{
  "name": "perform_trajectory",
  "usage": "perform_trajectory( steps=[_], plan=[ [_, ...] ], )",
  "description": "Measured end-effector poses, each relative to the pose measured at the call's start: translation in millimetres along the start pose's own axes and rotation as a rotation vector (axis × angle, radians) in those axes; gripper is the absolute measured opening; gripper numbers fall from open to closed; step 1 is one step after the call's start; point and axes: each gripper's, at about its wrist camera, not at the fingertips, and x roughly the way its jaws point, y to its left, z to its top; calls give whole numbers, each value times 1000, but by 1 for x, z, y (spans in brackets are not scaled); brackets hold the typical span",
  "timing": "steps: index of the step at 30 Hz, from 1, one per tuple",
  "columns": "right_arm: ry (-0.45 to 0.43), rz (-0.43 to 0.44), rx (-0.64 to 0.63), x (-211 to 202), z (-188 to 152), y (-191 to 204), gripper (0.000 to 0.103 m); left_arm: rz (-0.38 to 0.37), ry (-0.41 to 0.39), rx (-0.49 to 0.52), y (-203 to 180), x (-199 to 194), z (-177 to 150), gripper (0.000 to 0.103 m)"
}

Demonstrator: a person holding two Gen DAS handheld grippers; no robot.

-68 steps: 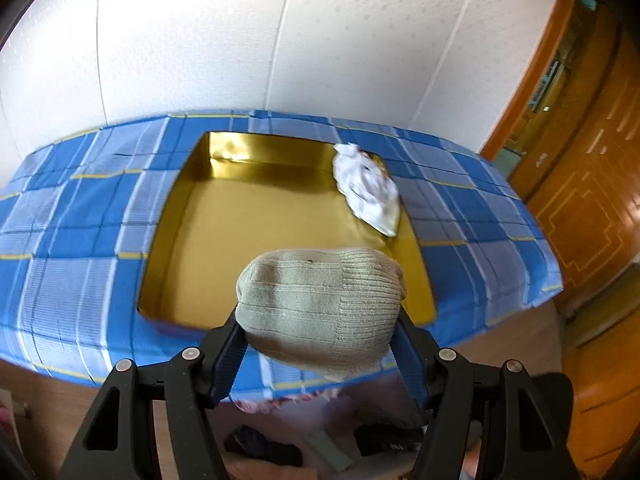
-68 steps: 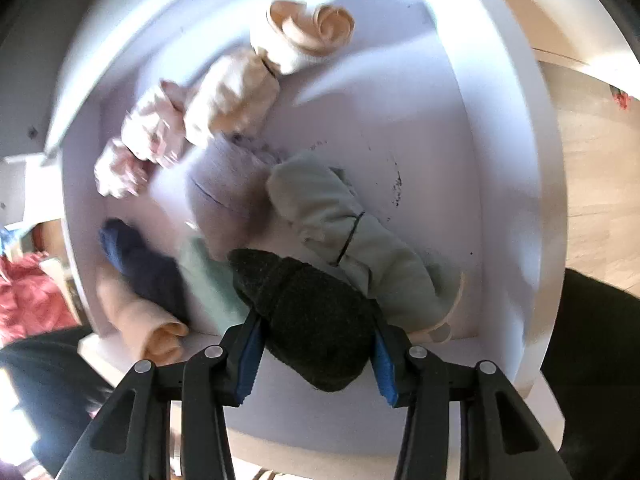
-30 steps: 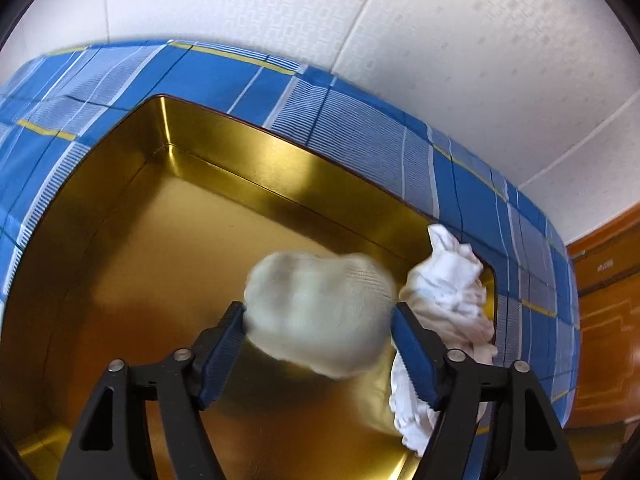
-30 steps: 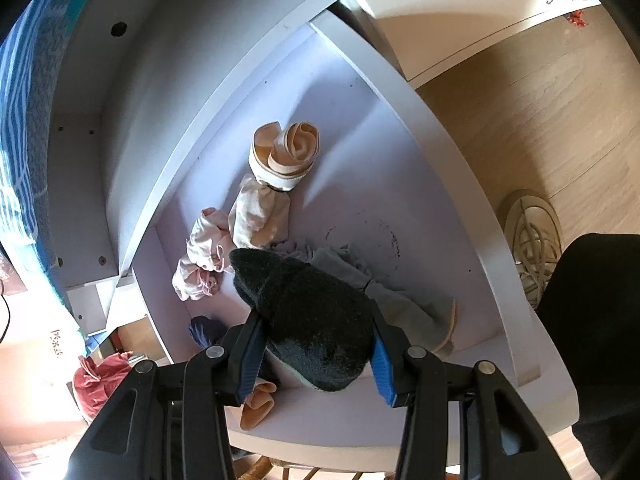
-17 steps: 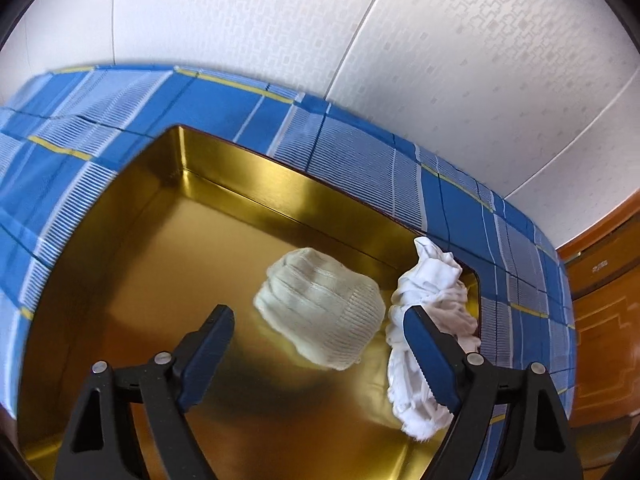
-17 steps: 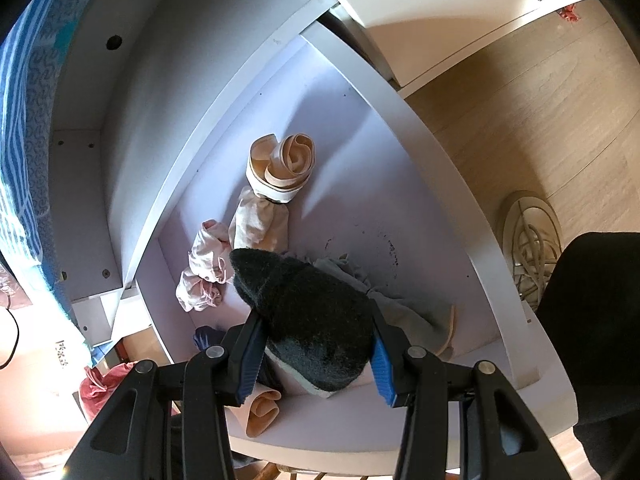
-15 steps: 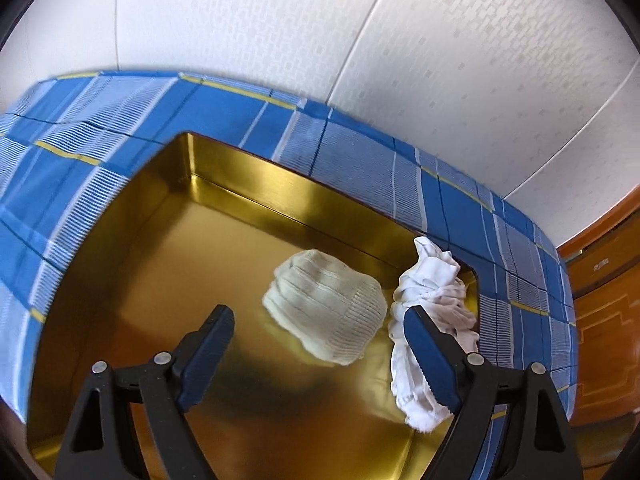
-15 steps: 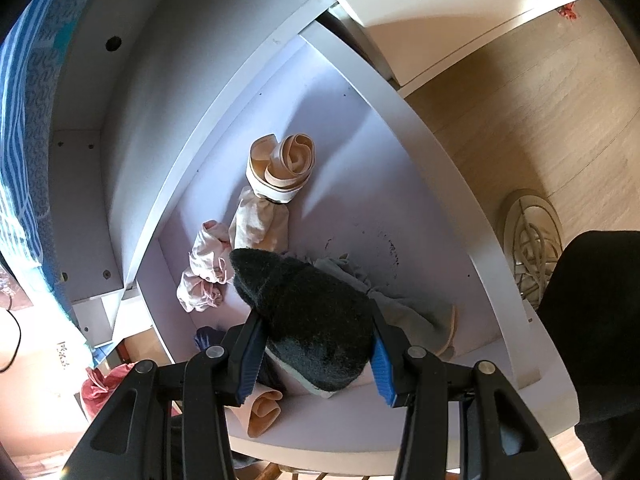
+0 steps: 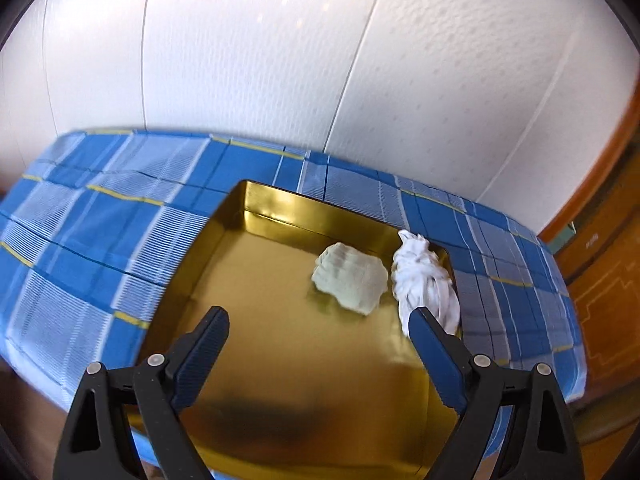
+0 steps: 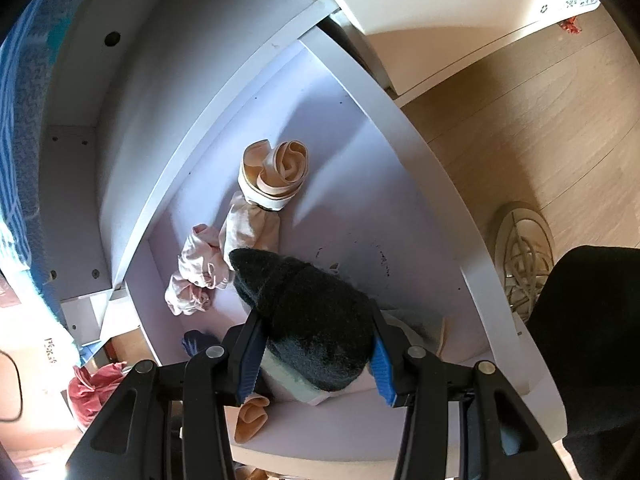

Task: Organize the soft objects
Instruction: 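Move the left tool back down over the drawer of clothes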

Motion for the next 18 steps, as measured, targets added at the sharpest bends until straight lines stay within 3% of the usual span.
perform_trajectory(
  steps=[5, 12, 18],
  plan=[
    [0, -10, -5, 1, 1, -1, 46, -18, -60, 91, -1, -37, -38, 97],
    [-20, -26, -21, -1, 2, 2, 46, -70, -51, 196, -8, -58, -137, 98],
    [-29, -33, -21, -3, 3, 0, 46, -79, 208, 213, -17, 1, -228, 98]
  ],
)
